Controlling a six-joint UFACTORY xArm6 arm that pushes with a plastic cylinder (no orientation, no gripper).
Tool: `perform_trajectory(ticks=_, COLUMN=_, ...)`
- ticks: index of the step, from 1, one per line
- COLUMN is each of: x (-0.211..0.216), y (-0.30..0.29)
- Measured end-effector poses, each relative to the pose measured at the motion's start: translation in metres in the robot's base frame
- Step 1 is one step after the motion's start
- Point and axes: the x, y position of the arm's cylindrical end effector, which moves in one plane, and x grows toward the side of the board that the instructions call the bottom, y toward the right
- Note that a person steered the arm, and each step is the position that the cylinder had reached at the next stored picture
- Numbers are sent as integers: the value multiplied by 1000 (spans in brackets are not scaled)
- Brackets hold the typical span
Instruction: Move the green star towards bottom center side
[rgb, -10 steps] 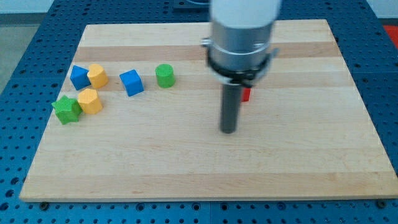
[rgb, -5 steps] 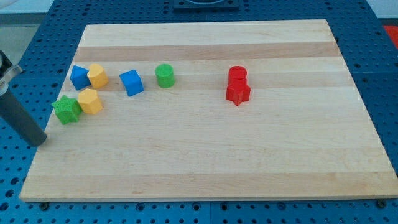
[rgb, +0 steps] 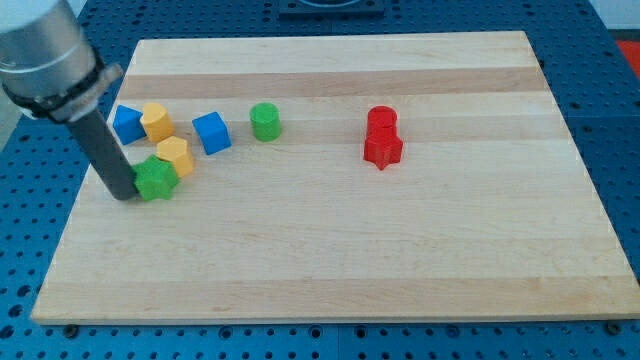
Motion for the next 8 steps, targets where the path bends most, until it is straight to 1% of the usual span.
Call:
perform_trajectory(ticks=1, x=-1, y=-3)
perform_trajectory(ticks=2, x=-12, y=-48)
perform_trajectory(ticks=3, x=-27, y=-75)
perform_trajectory(ticks=4, x=-40, y=-52)
perform_trajectory(ticks=5, x=-40, y=-5)
perform_trajectory(ticks=7, x=2, y=105)
perform_trajectory(ticks=8, x=11, y=130)
